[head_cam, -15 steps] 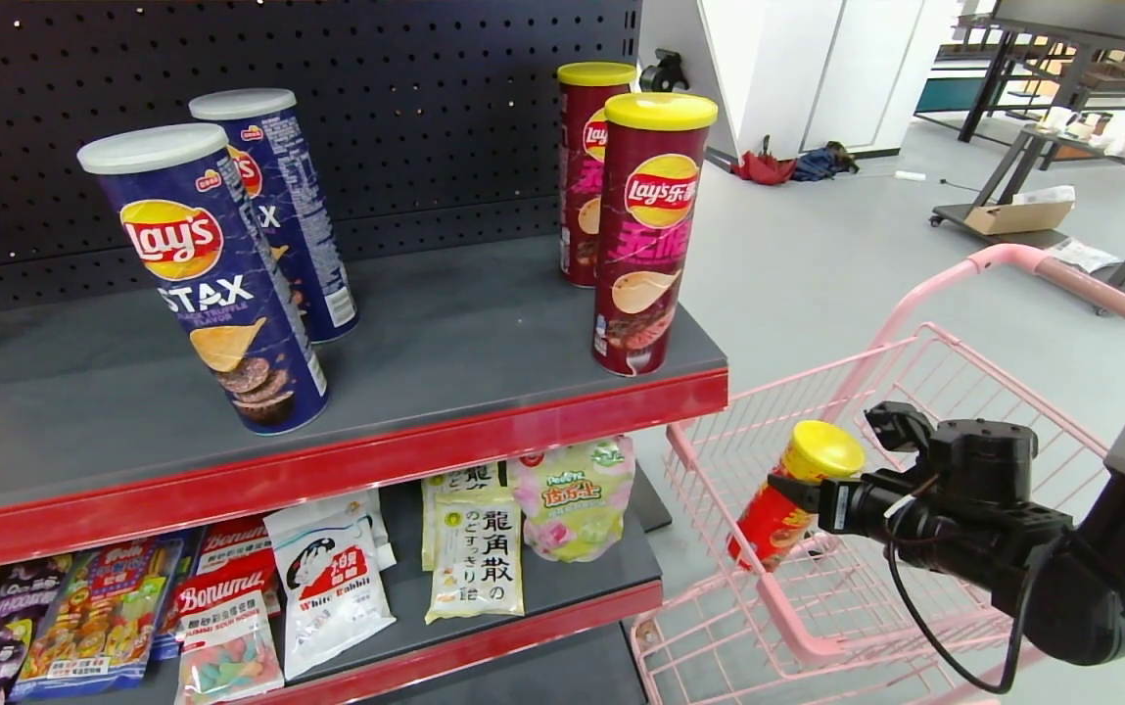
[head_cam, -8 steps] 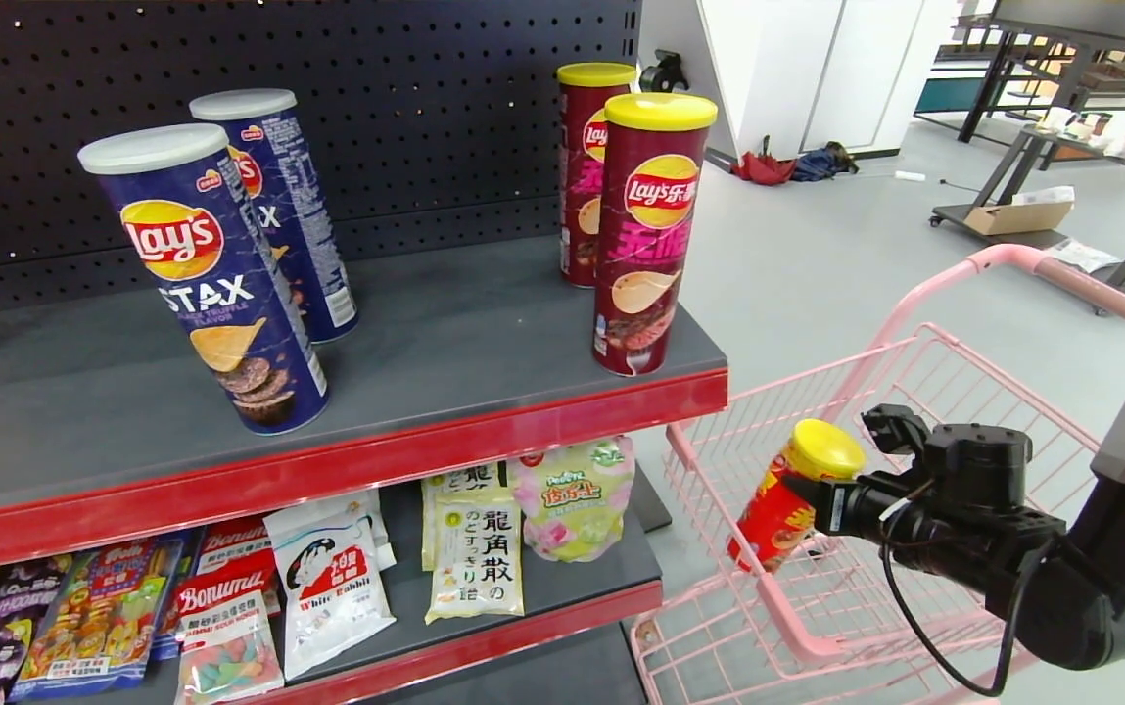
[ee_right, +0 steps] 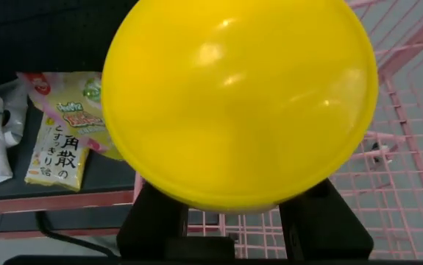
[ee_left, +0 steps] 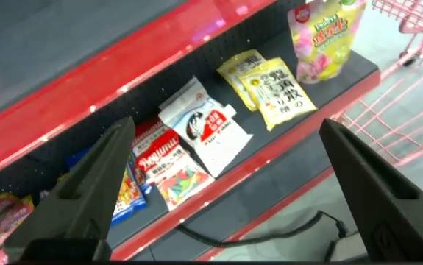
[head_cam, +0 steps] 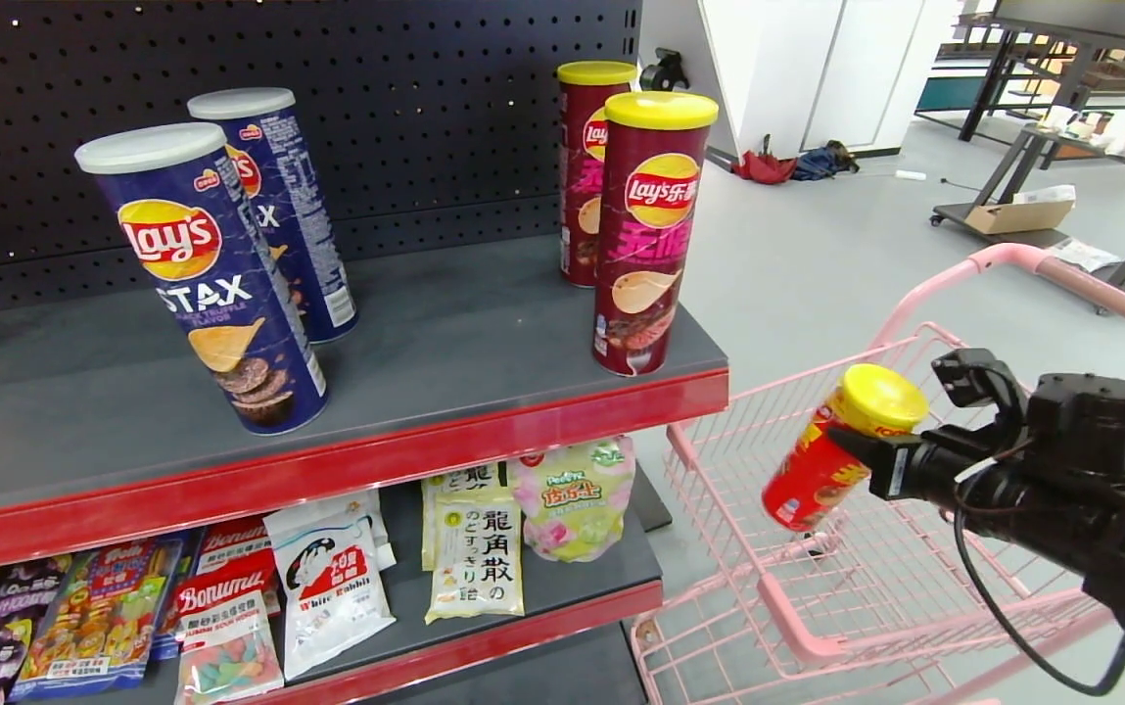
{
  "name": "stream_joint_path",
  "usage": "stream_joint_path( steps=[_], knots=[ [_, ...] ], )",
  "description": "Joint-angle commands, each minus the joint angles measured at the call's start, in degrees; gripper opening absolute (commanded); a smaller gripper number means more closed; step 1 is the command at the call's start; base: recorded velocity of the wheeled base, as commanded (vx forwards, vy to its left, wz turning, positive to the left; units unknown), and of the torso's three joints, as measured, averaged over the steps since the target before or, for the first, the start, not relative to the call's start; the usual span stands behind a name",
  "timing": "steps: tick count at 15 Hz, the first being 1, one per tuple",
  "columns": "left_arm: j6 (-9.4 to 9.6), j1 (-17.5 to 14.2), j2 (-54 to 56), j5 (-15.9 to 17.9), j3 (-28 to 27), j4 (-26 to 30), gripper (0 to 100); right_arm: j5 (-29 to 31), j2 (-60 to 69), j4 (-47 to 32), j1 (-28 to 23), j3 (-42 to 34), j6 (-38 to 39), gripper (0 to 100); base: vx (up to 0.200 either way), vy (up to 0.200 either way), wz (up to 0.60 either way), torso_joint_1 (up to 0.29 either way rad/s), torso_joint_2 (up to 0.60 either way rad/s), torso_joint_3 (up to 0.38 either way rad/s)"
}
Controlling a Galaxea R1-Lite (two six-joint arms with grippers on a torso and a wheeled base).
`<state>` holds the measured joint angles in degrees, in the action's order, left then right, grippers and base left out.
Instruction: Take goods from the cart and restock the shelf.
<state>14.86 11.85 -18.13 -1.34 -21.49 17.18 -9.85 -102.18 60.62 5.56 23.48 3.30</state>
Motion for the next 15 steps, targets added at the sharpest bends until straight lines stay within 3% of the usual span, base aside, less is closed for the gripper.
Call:
stream_joint_path(
  steps=[1, 5, 6, 7, 12, 15],
  knots=[
    [-0.01, -0.07, 0.11, -0.5, 0.05, 0.05, 100, 0.09, 19.04, -14.74, -0.29, 3.94, -3.39, 0, 0.0, 0.0, 0.0, 0.0, 0.0, 0.0],
    [0.08, 0.02, -0.07, -0.94, 0.13, 0.05, 100, 5.89, 39.08, -48.58, -0.64, 17.21, -5.59, 0, 0.0, 0.0, 0.0, 0.0, 0.0, 0.0],
    [0.08, 0.02, -0.07, -0.77, 0.13, 0.14, 100, 9.67, 46.46, -65.46, -2.48, 23.19, -10.33, 0, 0.0, 0.0, 0.0, 0.0, 0.0, 0.0],
    [0.08, 0.02, 0.2, -0.68, 0.31, 0.05, 100, 9.85, 50.06, -71.26, -3.27, 23.98, -9.72, 0, 0.0, 0.0, 0.0, 0.0, 0.0, 0.0],
    [-0.18, 0.1, 1.78, 0.29, 0.75, 0.05, 100, 10.47, 61.84, -71.26, -9.25, 12.56, -9.63, 0, 0.0, 0.0, 0.0, 0.0, 0.0, 0.0],
    [0.08, 0.1, 1.52, 0.37, 0.75, -0.04, 100, 10.47, 62.98, -71.26, -10.31, 11.41, -9.72, 0, 0.0, 0.0, 0.0, 0.0, 0.0, 0.0]
  ],
)
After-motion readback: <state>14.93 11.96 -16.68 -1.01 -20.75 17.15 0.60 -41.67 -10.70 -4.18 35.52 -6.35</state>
